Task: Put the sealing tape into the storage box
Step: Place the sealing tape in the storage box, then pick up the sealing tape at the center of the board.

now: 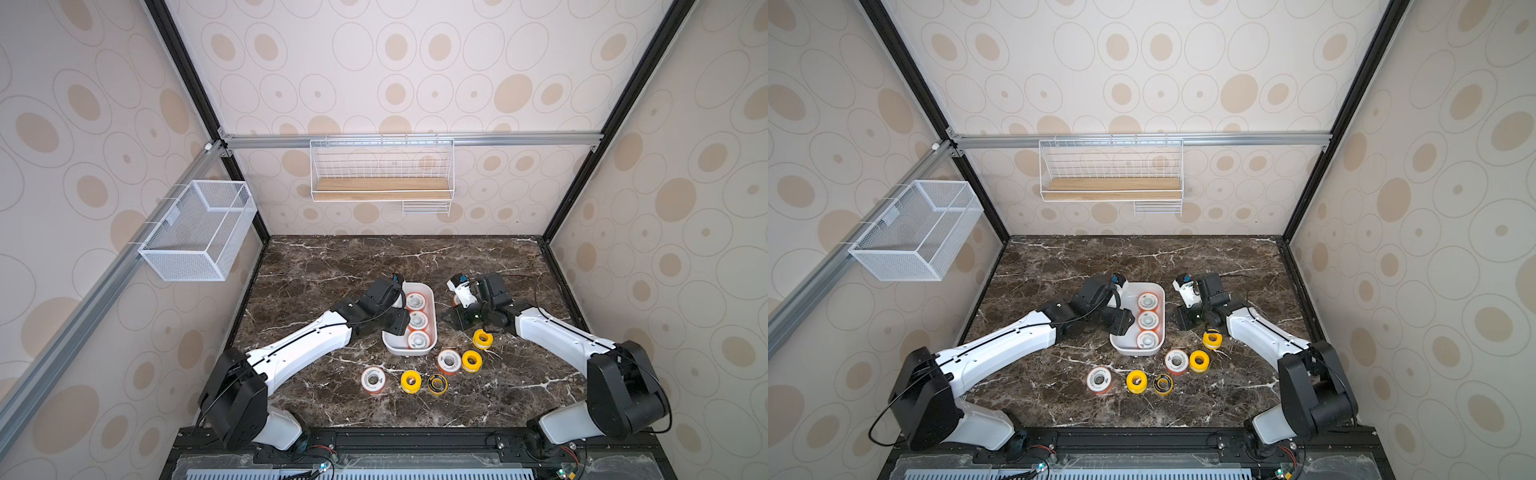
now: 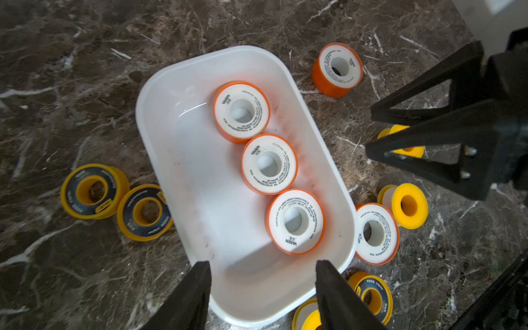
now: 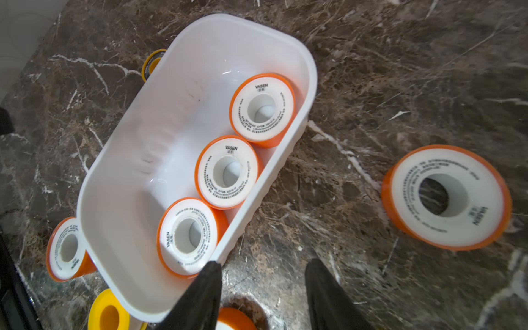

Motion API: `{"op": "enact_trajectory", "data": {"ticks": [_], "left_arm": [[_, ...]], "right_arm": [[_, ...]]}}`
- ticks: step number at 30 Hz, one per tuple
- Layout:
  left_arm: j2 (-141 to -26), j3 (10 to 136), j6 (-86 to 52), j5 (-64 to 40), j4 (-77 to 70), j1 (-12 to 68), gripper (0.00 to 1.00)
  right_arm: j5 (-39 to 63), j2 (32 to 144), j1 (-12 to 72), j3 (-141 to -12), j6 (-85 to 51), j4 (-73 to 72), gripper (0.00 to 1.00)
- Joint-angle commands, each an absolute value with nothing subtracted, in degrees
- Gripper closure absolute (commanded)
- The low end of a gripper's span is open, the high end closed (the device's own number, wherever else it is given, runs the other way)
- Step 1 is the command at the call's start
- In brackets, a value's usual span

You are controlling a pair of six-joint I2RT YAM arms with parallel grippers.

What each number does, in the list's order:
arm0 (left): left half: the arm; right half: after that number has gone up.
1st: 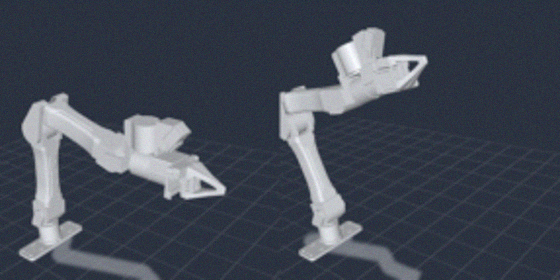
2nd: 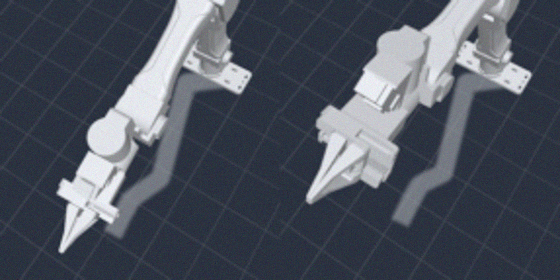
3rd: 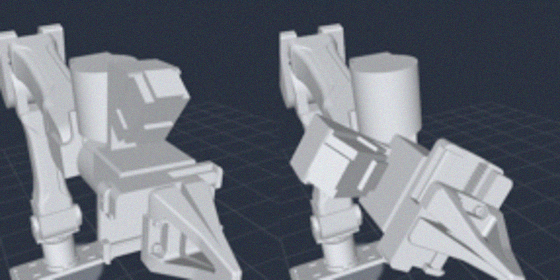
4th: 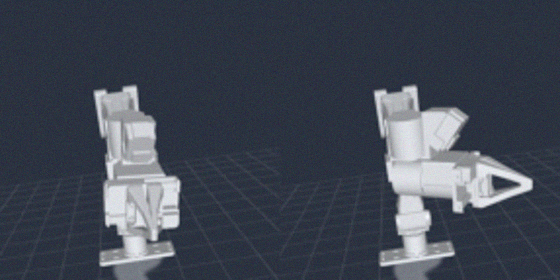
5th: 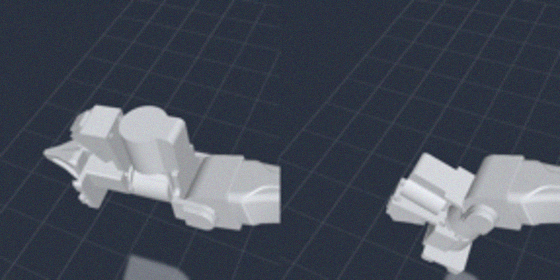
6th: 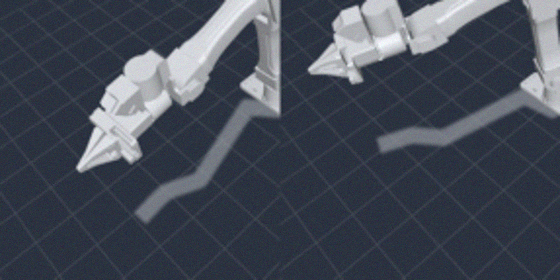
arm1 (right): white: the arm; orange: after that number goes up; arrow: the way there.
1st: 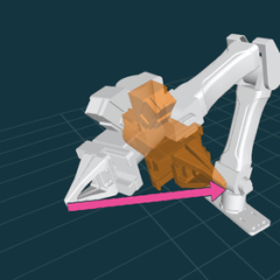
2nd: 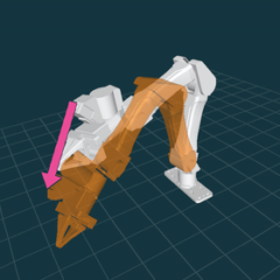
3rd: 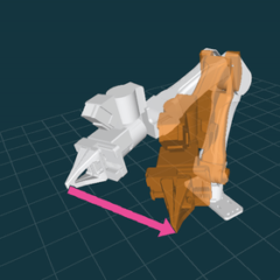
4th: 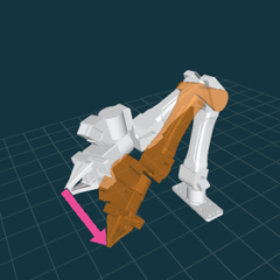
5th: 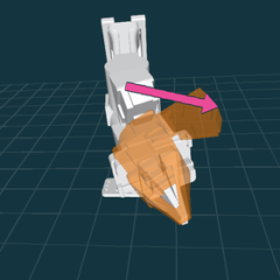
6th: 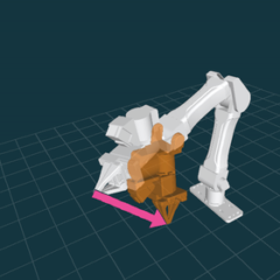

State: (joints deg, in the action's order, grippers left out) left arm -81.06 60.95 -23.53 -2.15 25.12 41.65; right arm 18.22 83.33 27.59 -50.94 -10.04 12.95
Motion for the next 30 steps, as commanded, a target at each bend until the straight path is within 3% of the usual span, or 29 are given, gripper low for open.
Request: {"op": "enact_trajectory", "data": {"ticks": [1,13,18,25,30], "left_arm": [[-76.3,57.34,-24.84,0.67,25.33,38.47,0.38],[-60.72,47.48,-24.47,8.64,28.4,32.48,0.36],[-58.25,46.41,-24.87,12.82,28.53,32.46,0.33],[-56.79,45.9,-25.15,15.8,29.0,32.43,0.26],[-56.8,45.71,-25.13,16.17,28.74,32.37,0.25]], "right_arm": [[9.8,81.75,27.95,-50.62,-10.39,17.05,0.47],[-7.52,78.08,27.41,-49.57,-14.89,28.07,0.36],[-8.39,79.94,26.15,-49.8,-16.46,30.35,0.3],[-10.46,82.38,25.33,-50.56,-17.91,33.71,0.12],[-8.26,83.98,25.07,-50.18,-18.31,34.02,0.09]]}}
